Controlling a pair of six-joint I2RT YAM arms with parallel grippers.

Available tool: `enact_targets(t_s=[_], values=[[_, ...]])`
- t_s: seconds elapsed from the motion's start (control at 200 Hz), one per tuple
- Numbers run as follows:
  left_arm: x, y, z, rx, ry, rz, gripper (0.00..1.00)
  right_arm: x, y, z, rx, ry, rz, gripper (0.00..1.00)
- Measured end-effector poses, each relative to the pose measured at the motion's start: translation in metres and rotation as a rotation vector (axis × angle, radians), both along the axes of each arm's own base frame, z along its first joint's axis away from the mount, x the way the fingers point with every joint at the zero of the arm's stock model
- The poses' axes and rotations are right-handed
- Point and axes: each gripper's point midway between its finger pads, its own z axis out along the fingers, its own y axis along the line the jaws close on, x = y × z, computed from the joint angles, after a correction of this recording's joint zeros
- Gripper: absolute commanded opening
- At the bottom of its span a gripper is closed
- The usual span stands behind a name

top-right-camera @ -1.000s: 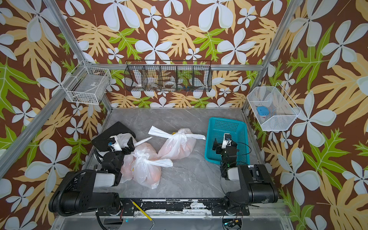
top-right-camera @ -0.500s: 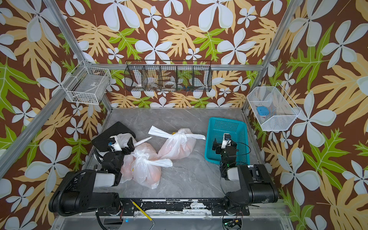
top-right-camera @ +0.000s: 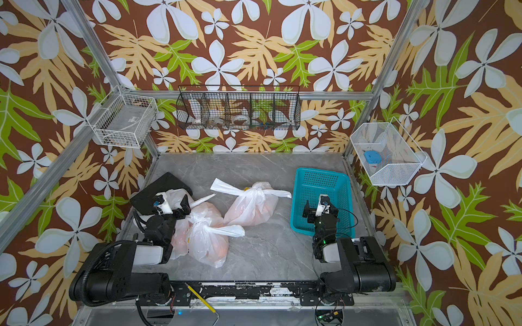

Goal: Place the oranges into plastic bags & tie knots
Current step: Reset both arms

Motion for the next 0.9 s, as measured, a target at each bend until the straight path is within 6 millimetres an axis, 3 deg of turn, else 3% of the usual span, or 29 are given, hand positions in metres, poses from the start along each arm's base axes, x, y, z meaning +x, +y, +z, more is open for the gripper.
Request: enact_targets(t_s=[0.165, 0.445, 0.896], values=[[0.000, 0.000, 0.000, 0.000, 0.000, 0.002, 1.00, 0.020, -0.002, 0.013, 0.001, -0.016, -0.019, 0.99], [0.000, 0.000, 0.000, 0.000, 0.000, 0.002, 1.00, 0.020, -0.002, 0.003, 0.000, 0.029, -0.022, 0.99], [0.000, 0.000, 0.000, 0.000, 0.000, 0.002, 1.00, 0.021, -0.001, 0.002, 0.000, 0.033, -0.021, 0.99]])
